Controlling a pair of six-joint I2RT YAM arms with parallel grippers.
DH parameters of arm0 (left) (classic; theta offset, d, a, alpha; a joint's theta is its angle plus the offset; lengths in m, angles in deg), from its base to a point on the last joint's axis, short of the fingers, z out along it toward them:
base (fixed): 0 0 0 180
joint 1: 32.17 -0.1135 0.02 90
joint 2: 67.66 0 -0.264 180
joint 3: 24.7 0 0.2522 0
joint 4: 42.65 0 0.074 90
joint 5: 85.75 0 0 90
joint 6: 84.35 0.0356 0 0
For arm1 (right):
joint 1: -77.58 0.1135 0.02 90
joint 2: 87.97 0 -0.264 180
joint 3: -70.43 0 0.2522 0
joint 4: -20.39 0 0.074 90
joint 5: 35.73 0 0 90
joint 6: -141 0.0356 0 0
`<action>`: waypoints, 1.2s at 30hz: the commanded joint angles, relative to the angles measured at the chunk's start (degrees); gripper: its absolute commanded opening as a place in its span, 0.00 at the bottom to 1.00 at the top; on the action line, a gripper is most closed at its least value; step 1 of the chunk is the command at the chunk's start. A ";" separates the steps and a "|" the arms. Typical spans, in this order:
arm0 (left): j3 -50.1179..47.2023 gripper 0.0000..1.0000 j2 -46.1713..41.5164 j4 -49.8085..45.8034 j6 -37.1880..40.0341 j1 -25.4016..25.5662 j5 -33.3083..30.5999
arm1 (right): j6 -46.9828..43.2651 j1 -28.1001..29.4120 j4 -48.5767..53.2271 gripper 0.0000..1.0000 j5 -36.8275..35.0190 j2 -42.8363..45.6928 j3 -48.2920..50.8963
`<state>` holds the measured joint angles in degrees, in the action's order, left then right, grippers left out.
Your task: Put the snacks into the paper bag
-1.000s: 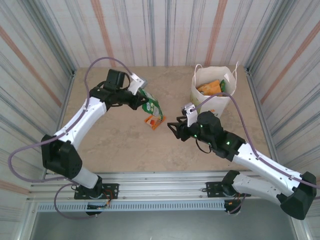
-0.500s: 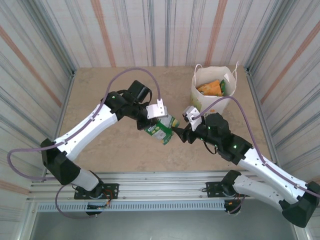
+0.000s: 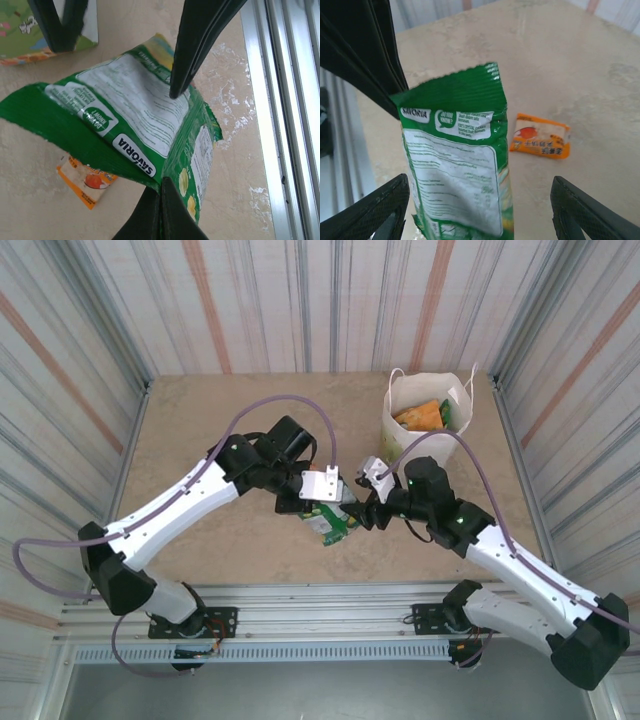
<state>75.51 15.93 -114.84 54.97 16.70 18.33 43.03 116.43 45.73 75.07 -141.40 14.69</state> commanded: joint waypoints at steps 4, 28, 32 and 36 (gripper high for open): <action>-2.33 0.00 -6.96 4.09 4.14 1.02 3.46 | -2.14 -0.80 1.81 0.74 7.61 -1.94 0.67; -0.41 0.33 -5.61 15.65 -10.09 1.06 -10.22 | 3.99 -5.00 2.76 0.10 4.92 10.60 4.00; -0.30 0.68 -5.18 22.03 -18.27 -1.37 -6.41 | 7.16 -11.03 10.59 0.07 2.17 11.91 -2.03; -0.84 0.74 -4.22 29.76 -27.15 -5.87 0.00 | 7.95 -16.33 19.11 0.06 -0.04 10.35 -11.61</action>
<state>73.50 11.04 -92.83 37.16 13.09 13.72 48.74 102.46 59.61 77.47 -131.22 10.02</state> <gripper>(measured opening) 0.739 0.174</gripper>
